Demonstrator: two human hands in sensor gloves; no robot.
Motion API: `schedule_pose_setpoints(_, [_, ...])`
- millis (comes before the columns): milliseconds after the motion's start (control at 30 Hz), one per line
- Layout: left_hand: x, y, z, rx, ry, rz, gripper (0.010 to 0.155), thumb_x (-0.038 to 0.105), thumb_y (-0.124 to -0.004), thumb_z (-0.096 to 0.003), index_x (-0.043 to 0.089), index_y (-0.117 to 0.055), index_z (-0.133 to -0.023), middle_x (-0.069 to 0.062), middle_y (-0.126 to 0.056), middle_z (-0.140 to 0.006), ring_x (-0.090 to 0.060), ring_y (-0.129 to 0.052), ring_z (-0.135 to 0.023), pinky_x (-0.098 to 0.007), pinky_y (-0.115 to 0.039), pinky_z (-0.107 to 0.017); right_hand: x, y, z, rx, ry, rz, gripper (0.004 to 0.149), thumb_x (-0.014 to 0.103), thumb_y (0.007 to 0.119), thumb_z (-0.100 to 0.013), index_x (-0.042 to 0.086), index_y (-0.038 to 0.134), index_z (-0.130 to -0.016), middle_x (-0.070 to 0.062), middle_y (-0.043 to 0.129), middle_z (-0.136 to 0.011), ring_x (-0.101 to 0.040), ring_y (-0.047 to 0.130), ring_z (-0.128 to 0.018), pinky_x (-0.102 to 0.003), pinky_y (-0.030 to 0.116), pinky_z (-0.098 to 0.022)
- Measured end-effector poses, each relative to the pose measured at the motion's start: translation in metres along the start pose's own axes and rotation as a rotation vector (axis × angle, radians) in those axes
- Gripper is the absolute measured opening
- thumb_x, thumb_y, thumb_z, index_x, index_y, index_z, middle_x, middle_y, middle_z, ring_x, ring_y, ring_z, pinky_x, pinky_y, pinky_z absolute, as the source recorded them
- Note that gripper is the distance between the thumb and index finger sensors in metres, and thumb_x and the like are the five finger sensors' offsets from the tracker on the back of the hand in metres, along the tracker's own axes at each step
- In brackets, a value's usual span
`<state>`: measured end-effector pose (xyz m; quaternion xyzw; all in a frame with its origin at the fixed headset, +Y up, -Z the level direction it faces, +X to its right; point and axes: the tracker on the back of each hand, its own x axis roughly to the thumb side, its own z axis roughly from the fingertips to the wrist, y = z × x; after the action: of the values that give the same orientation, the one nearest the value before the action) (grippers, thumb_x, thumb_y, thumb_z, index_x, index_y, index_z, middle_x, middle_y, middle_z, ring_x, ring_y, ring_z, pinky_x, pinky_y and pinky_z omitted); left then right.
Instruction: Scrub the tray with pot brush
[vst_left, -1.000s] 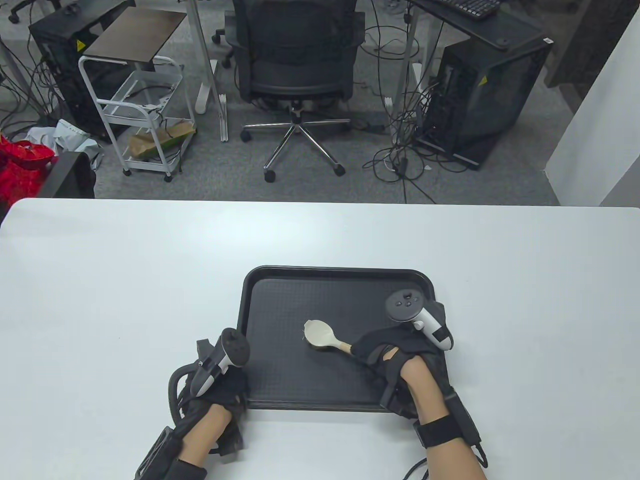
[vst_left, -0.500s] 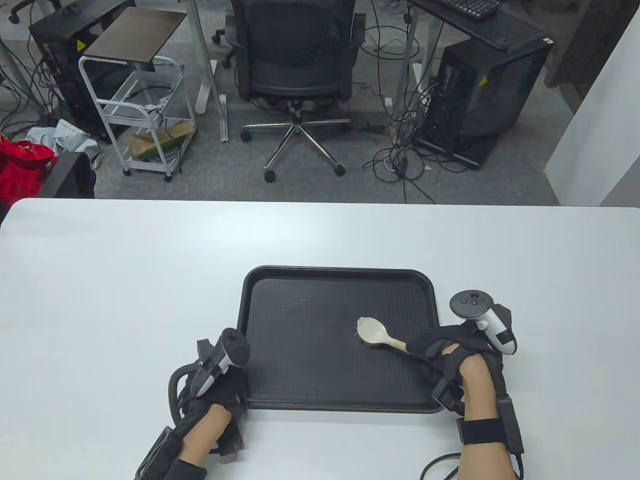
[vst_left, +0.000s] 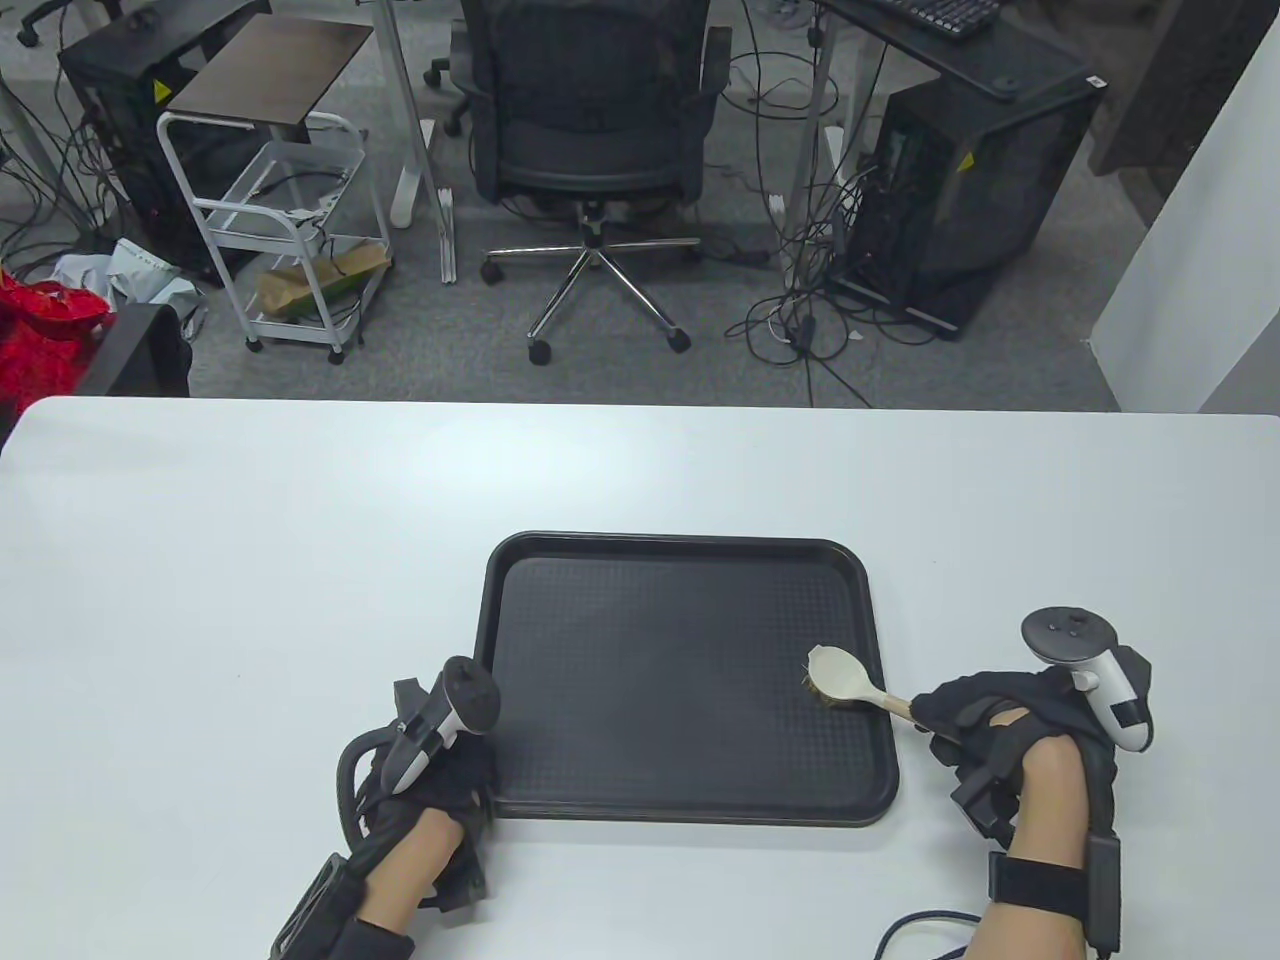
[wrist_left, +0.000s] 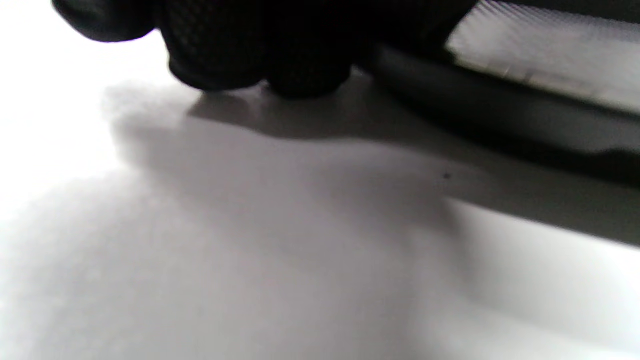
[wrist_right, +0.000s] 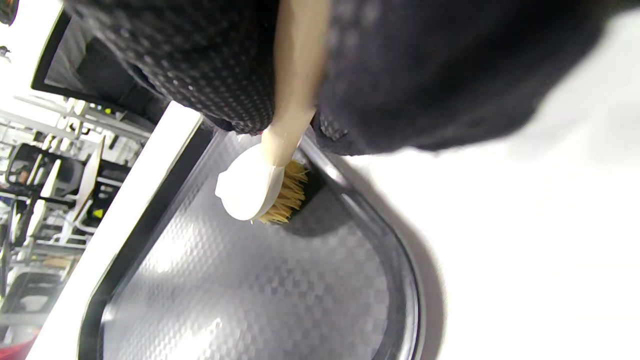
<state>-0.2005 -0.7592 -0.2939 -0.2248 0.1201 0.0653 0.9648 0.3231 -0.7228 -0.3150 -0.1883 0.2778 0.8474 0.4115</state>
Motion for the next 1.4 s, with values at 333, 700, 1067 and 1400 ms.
schedule_pose_setpoints(333, [0.0,0.0,0.0,0.0,0.001,0.001,0.066,0.043,-0.074,-0.0449,0.007,-0.052,-0.096,0.0,-0.082,-0.075,-0.022,-0.092,-0.055,-0.05,-0.076,-0.049,0.085,0.041,0.031,0.066,-0.319,0.089,0.052,0.036,0.087,-0.048,0.002,0.08,-0.087,-0.016,0.098,-0.051,-0.023,0.098,-0.007,-0.039,0.085,-0.002])
schedule_pose_setpoints(700, [0.0,0.0,0.0,0.0,-0.001,0.002,0.066,0.043,-0.074,-0.0448,0.007,-0.052,-0.096,0.0,-0.082,-0.074,-0.022,-0.092,-0.055,-0.05,-0.076,-0.049,0.143,0.165,0.018,0.188,-0.442,0.095,0.053,0.039,0.083,-0.05,0.003,0.076,-0.088,-0.013,0.097,-0.053,-0.018,0.1,-0.008,-0.034,0.087,-0.001])
schedule_pose_setpoints(1067, [0.0,0.0,0.0,0.006,-0.004,-0.002,0.067,0.043,-0.075,-0.0443,0.007,-0.052,-0.096,0.0,-0.082,-0.074,-0.022,-0.092,-0.054,-0.05,-0.076,-0.049,0.147,0.239,0.007,0.178,-0.436,0.154,0.053,0.038,0.083,-0.05,0.003,0.076,-0.088,-0.013,0.096,-0.054,-0.018,0.1,-0.008,-0.033,0.088,0.001])
schedule_pose_setpoints(1400, [0.0,0.0,0.0,0.005,-0.004,0.001,0.066,0.043,-0.074,-0.0448,0.007,-0.052,-0.096,0.0,-0.082,-0.074,-0.022,-0.092,-0.055,-0.05,-0.076,-0.049,0.153,0.251,0.011,0.173,-0.412,0.221,0.053,0.038,0.082,-0.05,0.004,0.076,-0.089,-0.013,0.097,-0.054,-0.019,0.1,-0.007,-0.034,0.087,0.001])
